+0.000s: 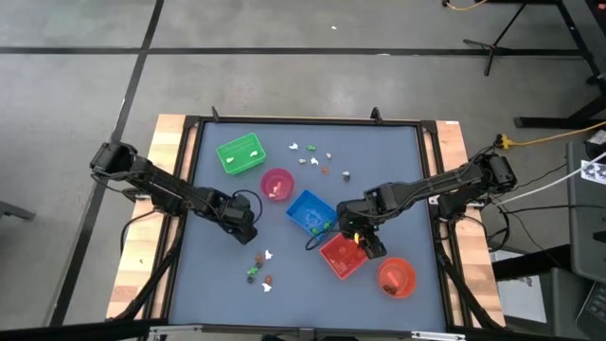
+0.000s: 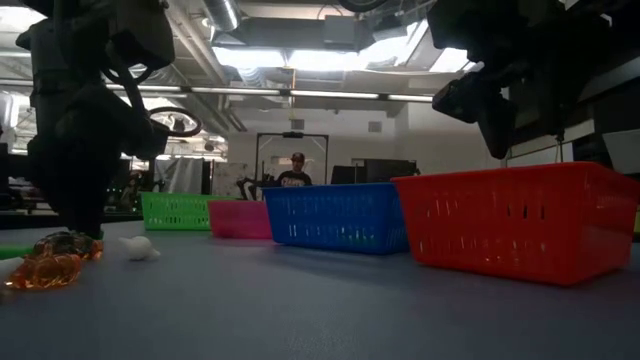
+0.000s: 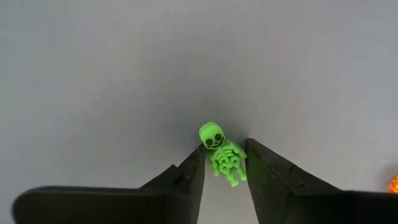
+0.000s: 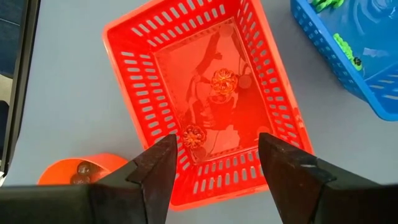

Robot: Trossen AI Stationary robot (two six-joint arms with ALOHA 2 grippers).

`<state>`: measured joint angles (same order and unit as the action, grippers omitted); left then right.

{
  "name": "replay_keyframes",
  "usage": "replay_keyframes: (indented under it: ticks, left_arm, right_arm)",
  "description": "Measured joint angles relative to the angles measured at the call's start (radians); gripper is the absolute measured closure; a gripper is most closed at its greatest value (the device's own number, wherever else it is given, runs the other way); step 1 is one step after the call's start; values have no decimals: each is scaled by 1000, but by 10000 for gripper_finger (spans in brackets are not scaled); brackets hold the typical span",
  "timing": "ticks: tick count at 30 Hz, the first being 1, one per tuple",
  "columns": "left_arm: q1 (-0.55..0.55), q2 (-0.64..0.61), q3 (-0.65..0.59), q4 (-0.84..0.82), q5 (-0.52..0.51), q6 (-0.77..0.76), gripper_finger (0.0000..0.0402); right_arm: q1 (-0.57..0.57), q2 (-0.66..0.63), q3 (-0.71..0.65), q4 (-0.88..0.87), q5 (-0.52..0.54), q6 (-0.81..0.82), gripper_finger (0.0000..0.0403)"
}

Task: Sort Halloween decoration
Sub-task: Put the green skeleton toy into the blue bin

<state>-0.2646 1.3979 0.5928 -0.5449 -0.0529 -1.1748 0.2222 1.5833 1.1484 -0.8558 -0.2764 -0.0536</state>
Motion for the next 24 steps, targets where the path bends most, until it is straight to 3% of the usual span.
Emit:
replay_keyframes:
  ticks: [9, 24]
  left_arm:
    - [0, 1, -1, 7, 13, -1, 354]
    - [2, -52, -4, 104, 29, -2, 357]
  right_arm:
    - [0, 0, 0, 0, 0, 0, 178]
    - [0, 0, 0, 0, 0, -3, 178]
